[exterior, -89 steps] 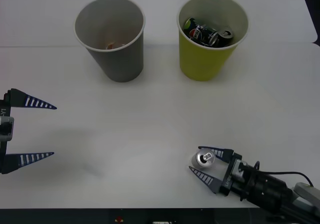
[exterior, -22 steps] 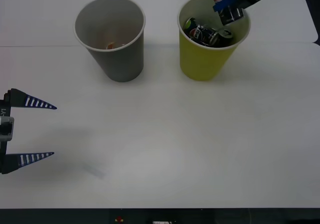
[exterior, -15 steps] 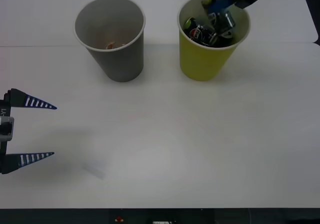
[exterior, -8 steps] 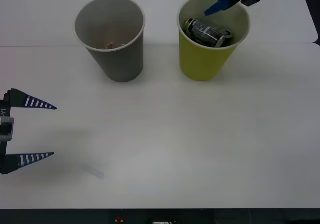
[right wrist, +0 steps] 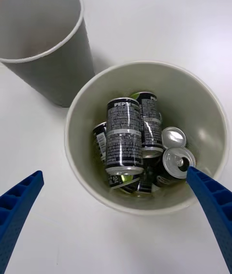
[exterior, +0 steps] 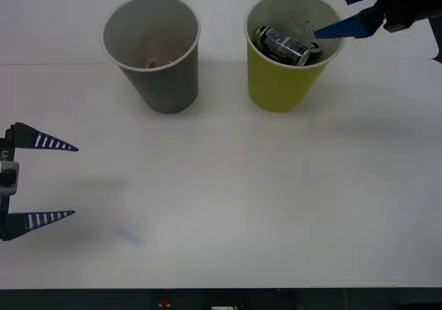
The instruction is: Put the can into the green bin and the plastic bottle into the gray bin
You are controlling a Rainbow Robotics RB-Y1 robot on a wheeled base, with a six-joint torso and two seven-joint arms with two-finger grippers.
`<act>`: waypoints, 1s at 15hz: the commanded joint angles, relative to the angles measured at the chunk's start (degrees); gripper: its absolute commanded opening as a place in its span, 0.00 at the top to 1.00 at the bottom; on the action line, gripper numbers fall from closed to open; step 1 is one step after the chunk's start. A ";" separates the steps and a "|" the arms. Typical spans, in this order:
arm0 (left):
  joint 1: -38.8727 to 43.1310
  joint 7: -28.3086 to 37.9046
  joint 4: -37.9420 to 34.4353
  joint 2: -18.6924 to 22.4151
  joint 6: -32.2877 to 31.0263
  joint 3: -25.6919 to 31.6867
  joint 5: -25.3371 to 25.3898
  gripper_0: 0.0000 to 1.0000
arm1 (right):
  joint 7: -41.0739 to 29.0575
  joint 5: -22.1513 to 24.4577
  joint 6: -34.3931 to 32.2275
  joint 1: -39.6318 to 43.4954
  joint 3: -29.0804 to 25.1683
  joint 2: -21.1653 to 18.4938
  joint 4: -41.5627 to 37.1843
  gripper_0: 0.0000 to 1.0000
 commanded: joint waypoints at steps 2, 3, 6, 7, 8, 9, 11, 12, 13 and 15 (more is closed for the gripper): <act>0.00 0.00 0.00 0.00 0.00 0.00 0.00 0.00 | 6.39 -8.84 0.00 10.32 -6.24 -2.40 -6.68 0.00; 0.00 0.00 0.00 0.00 0.00 0.00 0.00 0.00 | 9.12 -11.39 0.00 13.14 -7.83 -2.84 -7.47 0.00; 0.00 0.00 0.00 0.00 0.00 0.00 0.00 0.00 | 16.85 -17.19 0.09 20.87 -12.31 -3.10 -9.85 0.00; 0.00 0.00 0.00 0.00 0.00 0.00 0.00 0.00 | 19.31 -18.95 0.17 23.24 -13.54 -3.10 -10.37 0.00; 0.00 0.00 0.00 0.00 0.00 0.00 0.00 0.00 | 22.13 -20.71 0.17 25.79 -14.59 -3.10 -10.90 0.00; 0.00 0.00 0.00 0.00 0.00 0.00 0.00 0.00 | 24.94 -22.38 0.26 28.25 -15.47 -3.36 -11.16 0.00; 0.00 0.00 0.00 0.00 0.00 0.00 0.00 0.00 | 30.91 -25.81 2.37 32.91 -15.65 -4.42 -11.16 0.00; 0.00 0.00 0.00 0.00 0.00 0.00 0.00 0.00 | 34.08 -27.48 3.60 35.37 -15.65 -4.94 -11.25 0.00; 0.00 0.00 0.00 0.00 0.00 0.00 0.00 0.00 | 37.24 -29.06 4.48 37.83 -15.74 -5.30 -11.16 0.00; 0.00 0.00 0.00 0.00 0.00 0.00 0.00 0.00 | 43.04 -31.08 4.92 41.70 -16.26 -5.38 -11.16 0.00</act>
